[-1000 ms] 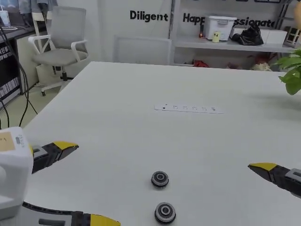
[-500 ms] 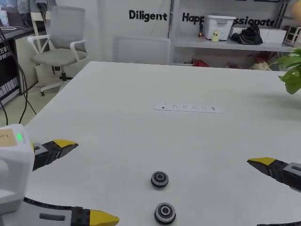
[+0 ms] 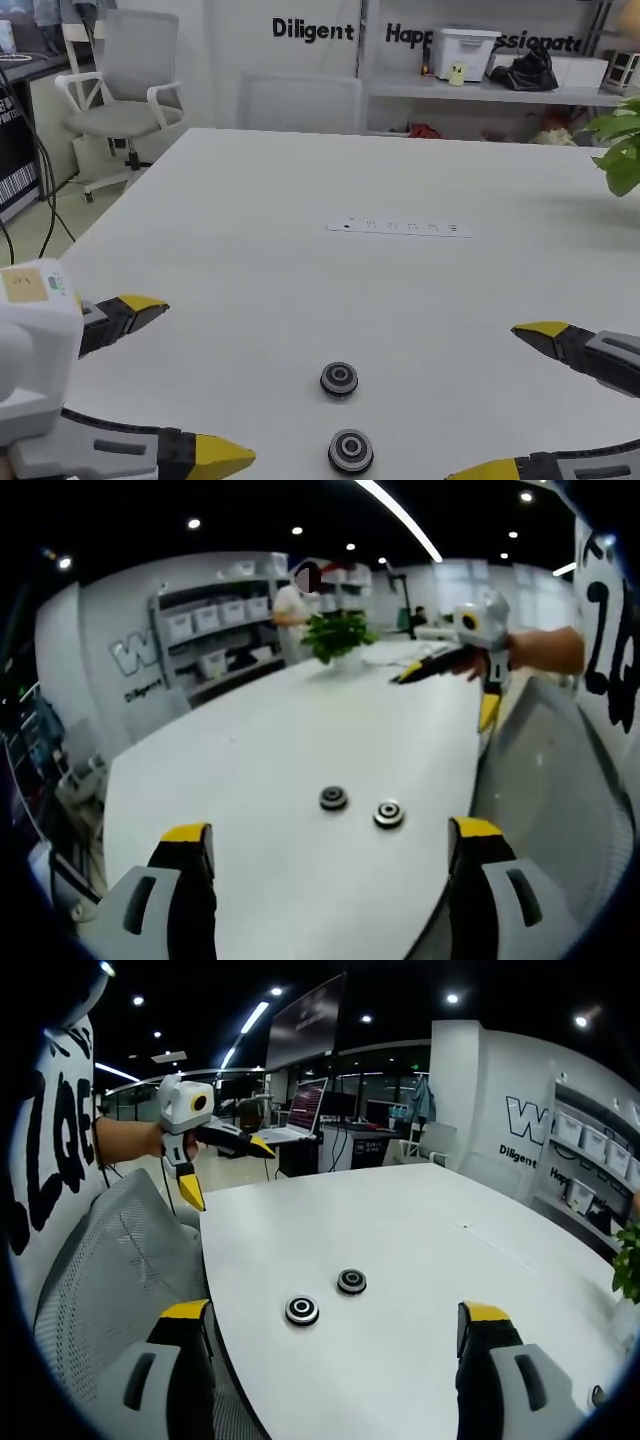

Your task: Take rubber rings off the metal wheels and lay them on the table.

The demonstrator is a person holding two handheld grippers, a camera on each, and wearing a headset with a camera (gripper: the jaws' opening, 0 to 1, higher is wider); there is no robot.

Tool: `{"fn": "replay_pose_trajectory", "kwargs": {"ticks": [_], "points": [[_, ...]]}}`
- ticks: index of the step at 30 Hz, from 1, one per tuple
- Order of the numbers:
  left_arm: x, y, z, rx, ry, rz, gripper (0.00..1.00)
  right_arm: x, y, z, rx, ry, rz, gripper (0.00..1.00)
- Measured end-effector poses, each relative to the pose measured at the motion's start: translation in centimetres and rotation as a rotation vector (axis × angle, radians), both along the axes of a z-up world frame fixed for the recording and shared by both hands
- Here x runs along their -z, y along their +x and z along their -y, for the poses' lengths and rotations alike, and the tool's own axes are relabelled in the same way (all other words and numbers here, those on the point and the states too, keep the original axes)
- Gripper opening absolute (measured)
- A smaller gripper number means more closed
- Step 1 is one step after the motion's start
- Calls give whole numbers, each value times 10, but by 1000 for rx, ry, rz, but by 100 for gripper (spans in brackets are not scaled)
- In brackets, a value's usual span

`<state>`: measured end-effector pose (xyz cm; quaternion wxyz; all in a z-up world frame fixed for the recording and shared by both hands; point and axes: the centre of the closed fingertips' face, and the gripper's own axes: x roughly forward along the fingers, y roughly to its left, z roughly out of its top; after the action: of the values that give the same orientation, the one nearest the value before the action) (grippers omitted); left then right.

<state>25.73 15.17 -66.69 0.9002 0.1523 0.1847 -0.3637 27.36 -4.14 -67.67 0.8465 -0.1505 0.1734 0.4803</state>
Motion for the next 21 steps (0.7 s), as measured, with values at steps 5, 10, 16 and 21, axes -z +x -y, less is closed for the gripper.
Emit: {"fn": "replay_pose_trajectory", "kwargs": {"ticks": [5, 10, 16, 21], "points": [[3, 4, 2, 9, 5, -6, 99, 2, 2, -2, -1, 4, -4, 98], [8, 8, 5, 18, 14, -9, 99, 6, 5, -1, -1, 7, -10, 97], [13, 10, 8, 31, 19, -20, 98, 10, 8, -3, -7, 6, -19, 97], [16, 12, 8, 35, 14, -30, 98, 14, 9, -3, -9, 3, -23, 96]]}}
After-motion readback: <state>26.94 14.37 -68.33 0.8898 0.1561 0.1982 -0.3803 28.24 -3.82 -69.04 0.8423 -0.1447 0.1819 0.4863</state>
